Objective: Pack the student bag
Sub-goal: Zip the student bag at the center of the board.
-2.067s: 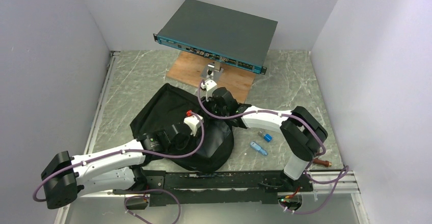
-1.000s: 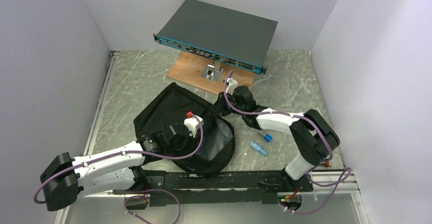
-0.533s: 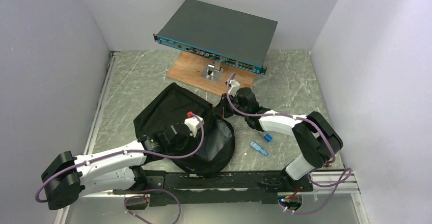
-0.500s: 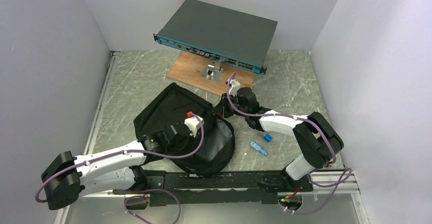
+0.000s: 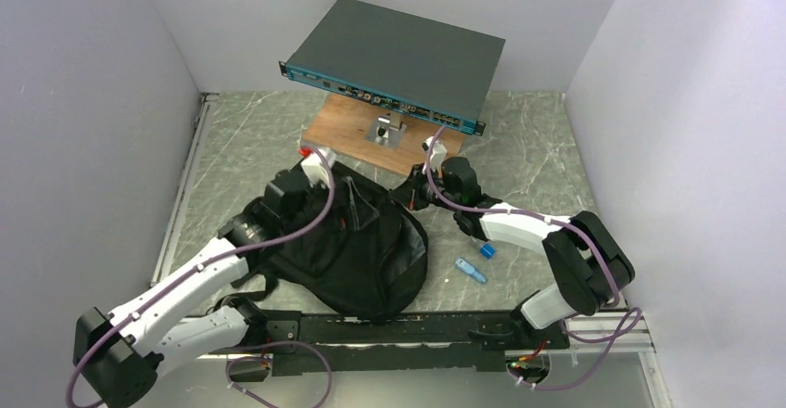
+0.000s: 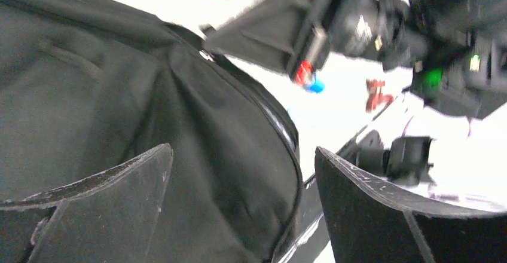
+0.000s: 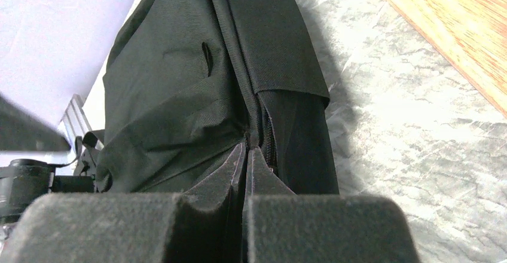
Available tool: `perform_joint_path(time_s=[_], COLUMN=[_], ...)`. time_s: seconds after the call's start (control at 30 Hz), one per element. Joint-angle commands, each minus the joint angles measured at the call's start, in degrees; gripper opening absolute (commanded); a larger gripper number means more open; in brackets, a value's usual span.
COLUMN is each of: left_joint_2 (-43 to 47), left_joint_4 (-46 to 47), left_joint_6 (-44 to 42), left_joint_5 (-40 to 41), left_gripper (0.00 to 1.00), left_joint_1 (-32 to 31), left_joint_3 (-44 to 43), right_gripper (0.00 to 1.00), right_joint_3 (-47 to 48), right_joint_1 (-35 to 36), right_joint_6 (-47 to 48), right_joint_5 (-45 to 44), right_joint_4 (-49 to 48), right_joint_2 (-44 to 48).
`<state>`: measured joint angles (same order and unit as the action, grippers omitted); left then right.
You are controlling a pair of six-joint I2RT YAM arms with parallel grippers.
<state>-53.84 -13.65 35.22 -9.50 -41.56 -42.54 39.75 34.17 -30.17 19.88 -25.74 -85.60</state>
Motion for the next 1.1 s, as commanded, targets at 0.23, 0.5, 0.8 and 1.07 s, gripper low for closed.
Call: perform_joint_path(time_s=[0.23,0.5,0.8,1.07], left_joint_2=[-27.0,-42.0,-52.0,-49.6], left_joint_4=[-13.9,-27.7,-30.7,-27.2], left_joint_6=[20.5,31.6,33.9,36.4], left_joint_5=[-3.2,2.0,5.1,17.0], left_gripper=[0.79,0.75,0.75,0.17], left_joint_1=[10.3,10.2,12.1,14.3], left_joint_3=[-20.9,-33.0,-38.1,-33.9], right_gripper=[0.00,0.00,0.00,0.00], right_joint_3=[-2.2,-2.2,-2.3,-5.1], right_joint_1=[-0.5,0.5,1.8,3.9], right_joint_6=[-0.8,5.2,14.6,11.9], right_joint_5=[2.9,4.1,4.2,0.3], right_joint_4=[-7.6,-6.5,-1.6,-1.6], right_joint_2=[3.4,4.8,8.3,12.8])
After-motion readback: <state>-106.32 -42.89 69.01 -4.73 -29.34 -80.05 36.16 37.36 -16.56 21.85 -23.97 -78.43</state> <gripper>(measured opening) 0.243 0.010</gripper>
